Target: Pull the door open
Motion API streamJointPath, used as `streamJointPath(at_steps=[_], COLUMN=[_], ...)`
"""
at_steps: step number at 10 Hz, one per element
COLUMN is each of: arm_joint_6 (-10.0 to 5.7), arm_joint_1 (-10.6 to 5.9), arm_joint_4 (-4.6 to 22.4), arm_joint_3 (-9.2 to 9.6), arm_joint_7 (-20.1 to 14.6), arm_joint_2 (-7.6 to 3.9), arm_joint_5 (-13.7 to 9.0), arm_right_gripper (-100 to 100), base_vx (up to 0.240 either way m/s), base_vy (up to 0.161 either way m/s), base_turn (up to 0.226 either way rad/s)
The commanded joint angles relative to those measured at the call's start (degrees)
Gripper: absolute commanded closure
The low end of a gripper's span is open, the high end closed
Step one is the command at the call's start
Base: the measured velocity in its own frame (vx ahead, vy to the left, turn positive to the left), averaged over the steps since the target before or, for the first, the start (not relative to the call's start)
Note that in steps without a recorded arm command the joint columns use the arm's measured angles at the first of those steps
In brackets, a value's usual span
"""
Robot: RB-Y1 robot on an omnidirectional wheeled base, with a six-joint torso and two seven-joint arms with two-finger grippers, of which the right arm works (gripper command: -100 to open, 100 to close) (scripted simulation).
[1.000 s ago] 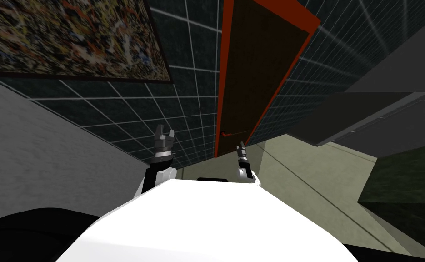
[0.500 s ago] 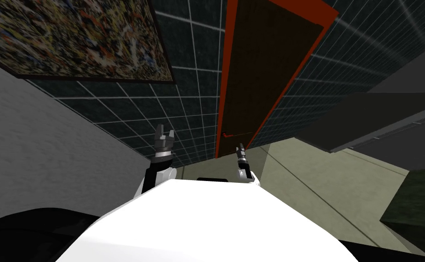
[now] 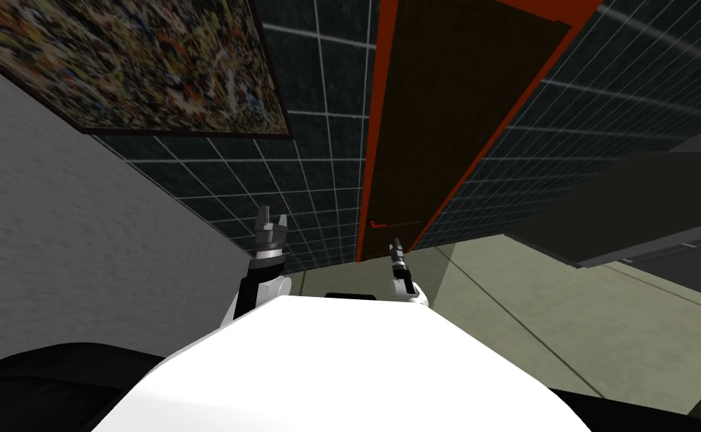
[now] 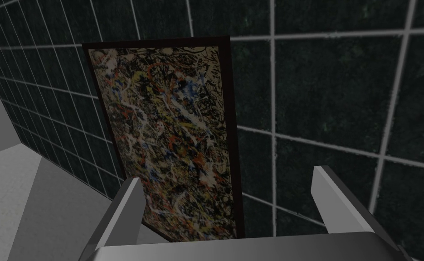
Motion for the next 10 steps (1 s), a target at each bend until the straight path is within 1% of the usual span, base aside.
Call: streamJointPath(at_steps=[1, 2, 3, 4, 5, 6, 7, 8, 9, 10], arm_joint_6=[-0.84, -1.45, -1.45, -2.05, -2.05, -2.65, -3.2, -3.2, -3.72, -4.23], arm_joint_1=[-1.28, -2.19, -2.19, -3.09, -3.09, -3.99, -4.81, -4.81, -5.59, -6.36], arm_joint_4=[2.9, 5.1, 5.7, 7.6, 7.9, 10.1, 11.6, 12.2, 14.1, 16.0], arm_joint_3=[-0.08, -0.14, -0.14, -0.19, -0.19, -0.24, -0.29, -0.29, -0.33, -0.37], arm_joint_7=[-0.1, -0.2, -0.2, -0.3, -0.3, -0.4, -0.5, -0.5, -0.6, -0.7], arm_joint_2=[-0.23, -0.47, -0.47, -0.69, -0.69, -0.92, -1.12, -1.12, -1.31, -1.5], arm_joint_5=[0.1, 0.1, 0.1, 0.1, 0.1, 0.2, 0.2, 0.2, 0.3, 0.3], arm_right_gripper=[-100, -100, -100, -100, -100, -100, -100, -100, -100, -100], base_vx=[0.011, 0.017, 0.015, 0.009, 0.008, 0.009, 0.008, 0.009, 0.013, 0.015], base_vy=[-0.057, -0.074, -0.059, -0.052, -0.043, -0.048, -0.072, -0.056, -0.048, -0.065], base_turn=[0.115, 0.211, 0.088, 0.105, 0.076, 0.118, 0.243, 0.087, 0.105, 0.2])
